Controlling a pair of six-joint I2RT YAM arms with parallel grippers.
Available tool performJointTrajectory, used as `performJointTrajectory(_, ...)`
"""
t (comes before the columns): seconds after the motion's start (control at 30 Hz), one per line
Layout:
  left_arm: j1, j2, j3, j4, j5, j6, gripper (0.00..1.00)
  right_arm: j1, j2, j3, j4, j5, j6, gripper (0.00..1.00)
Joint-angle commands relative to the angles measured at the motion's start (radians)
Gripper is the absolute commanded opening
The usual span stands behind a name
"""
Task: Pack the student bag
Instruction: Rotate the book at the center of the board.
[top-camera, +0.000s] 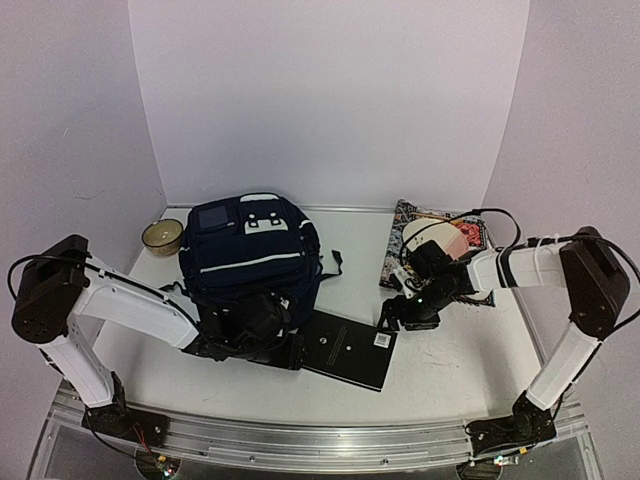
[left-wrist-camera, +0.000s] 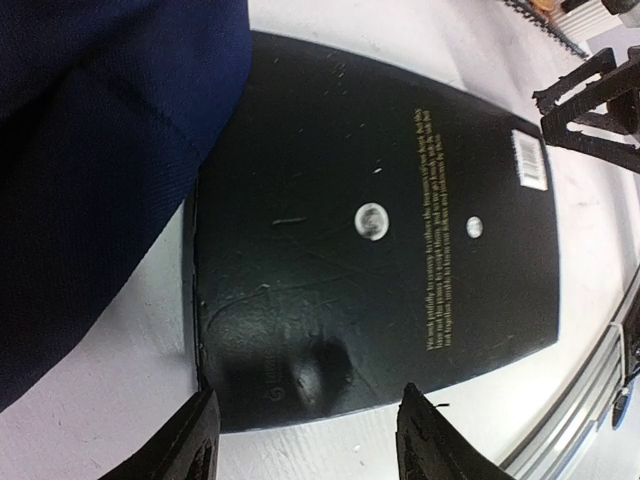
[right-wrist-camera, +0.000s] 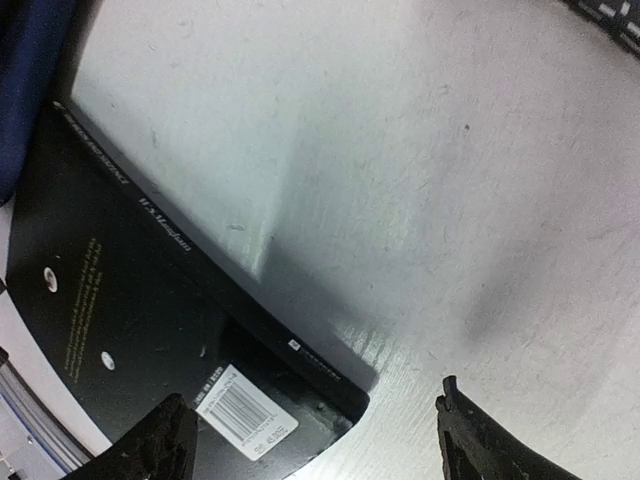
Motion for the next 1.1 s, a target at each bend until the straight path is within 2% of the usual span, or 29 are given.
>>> performJointTrajectory(0.0,-0.002,0.052,0.021,-0.009,-0.014,-0.006,0.60,-0.006,0.054,-0.001,-0.017,-0.076,-0.032,0.82)
performJointTrajectory(0.27,-0.002,0.134,0.075,-0.012,-0.005,0.014,0.58,0.001,0.008,-0.121,0.066,-0.303,-0.018,0.67)
performJointTrajectory(0.5,-0.002,0.224,0.187,-0.023,-0.023,0.071,0.57,0.012,-0.087,-0.234,0.126,-0.420,0.016,0.56)
performJointTrajectory(0.7,-0.002,0.312,0.271,-0.026,-0.020,0.078,0.57,0.011,-0.164,-0.283,0.254,-0.506,0.118,0.49)
performJointTrajectory(0.87,-0.001,0.345,0.308,-0.027,-0.052,0.069,0.61,0.011,-0.162,-0.267,0.287,-0.459,0.170,0.49)
performJointTrajectory(1.07,0.000,0.236,0.296,-0.075,-0.130,0.028,0.69,0.011,-0.098,-0.238,0.191,-0.334,0.144,0.50)
